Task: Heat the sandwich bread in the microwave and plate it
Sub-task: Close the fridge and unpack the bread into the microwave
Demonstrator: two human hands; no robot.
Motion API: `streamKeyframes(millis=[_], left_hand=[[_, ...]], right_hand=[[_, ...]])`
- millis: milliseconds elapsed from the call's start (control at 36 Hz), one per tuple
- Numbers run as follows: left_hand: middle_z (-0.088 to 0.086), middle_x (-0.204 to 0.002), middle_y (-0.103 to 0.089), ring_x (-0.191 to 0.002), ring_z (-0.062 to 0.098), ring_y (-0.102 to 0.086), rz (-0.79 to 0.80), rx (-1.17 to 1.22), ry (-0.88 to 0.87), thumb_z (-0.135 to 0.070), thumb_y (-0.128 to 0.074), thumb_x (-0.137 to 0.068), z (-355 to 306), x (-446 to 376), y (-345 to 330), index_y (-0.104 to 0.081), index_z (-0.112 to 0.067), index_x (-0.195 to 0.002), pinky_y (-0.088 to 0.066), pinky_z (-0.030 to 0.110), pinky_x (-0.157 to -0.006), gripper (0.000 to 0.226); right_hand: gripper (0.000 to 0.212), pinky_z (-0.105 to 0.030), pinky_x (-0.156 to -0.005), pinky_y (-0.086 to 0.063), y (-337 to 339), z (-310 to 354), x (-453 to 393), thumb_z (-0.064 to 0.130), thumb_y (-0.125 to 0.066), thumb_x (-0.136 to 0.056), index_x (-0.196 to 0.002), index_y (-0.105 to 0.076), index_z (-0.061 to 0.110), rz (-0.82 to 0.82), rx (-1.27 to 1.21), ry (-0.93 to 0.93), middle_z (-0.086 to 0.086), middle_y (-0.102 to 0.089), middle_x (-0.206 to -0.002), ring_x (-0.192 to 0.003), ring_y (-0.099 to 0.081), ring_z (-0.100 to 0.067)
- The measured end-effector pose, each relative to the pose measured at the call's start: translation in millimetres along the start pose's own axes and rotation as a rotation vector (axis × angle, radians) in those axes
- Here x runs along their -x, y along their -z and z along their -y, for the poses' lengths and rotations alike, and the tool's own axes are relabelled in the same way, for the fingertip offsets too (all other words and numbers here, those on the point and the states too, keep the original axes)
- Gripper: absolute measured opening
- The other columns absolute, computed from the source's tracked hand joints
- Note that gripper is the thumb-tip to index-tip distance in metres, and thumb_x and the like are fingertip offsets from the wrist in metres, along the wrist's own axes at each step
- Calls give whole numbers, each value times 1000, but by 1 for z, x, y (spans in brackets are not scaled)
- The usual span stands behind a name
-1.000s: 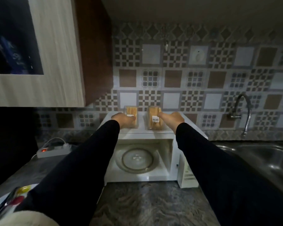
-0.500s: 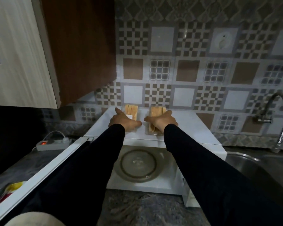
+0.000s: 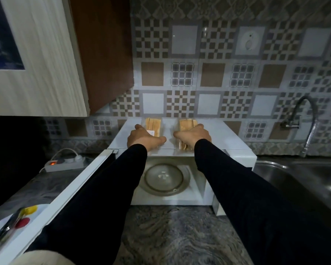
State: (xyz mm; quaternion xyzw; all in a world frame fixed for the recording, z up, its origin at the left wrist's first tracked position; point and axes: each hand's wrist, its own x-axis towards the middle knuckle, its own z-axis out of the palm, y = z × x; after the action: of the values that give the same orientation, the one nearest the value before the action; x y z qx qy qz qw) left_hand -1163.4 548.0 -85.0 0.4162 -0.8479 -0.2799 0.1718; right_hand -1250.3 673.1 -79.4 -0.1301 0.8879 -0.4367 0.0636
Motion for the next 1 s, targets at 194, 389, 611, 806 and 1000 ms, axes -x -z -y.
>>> streamKeyframes(millis=[194, 389, 611, 806, 1000], left_hand=[[13, -127, -53, -116, 30, -55, -54, 91, -63, -50, -73, -68, 25, 55, 11, -34, -8, -132, -48, 34, -88, 86], [14, -123, -58, -113, 31, -57, -120, 203, -121, -47, -77, -66, 56, 112, 0, -27, -13, -139, -49, 34, -91, 95], [16, -128, -55, -117, 33, -56, -73, 226, -128, -50, -78, -63, 100, 168, -36, -16, -19, -148, -50, 40, -96, 110], [17, -127, -56, -116, 32, -56, 50, 231, -17, -37, -81, -65, 149, 200, -79, -19, -14, -146, -46, 33, -93, 104], [17, -128, -56, -116, 31, -57, 97, 280, 142, -31, -84, -61, 180, 207, -120, -10, -21, -151, -46, 33, -99, 116]], right_hand=[[86, -39, -91, -50, 2, -11, 59, 49, -72, -71, -137, -32, 11, -60, 0, -15, -11, -54, -127, -118, -53, -32], [84, -46, -94, -50, -8, -38, 121, 50, -71, -66, -133, -33, 14, -120, -35, -6, -11, -56, -125, -115, -53, -33], [93, -46, -95, -50, -30, -90, 169, 51, -70, -65, -140, -30, 15, -90, -41, -70, -13, -55, -127, -119, -53, -34], [79, -41, -89, -52, -57, -146, 187, 53, -71, -72, -129, -34, 11, -19, 47, -166, -13, -57, -122, -112, -55, -34], [91, -45, -98, -47, -82, -193, 185, 48, -72, -73, -142, -24, 14, 72, 95, -271, -15, -54, -131, -121, -50, -36]])
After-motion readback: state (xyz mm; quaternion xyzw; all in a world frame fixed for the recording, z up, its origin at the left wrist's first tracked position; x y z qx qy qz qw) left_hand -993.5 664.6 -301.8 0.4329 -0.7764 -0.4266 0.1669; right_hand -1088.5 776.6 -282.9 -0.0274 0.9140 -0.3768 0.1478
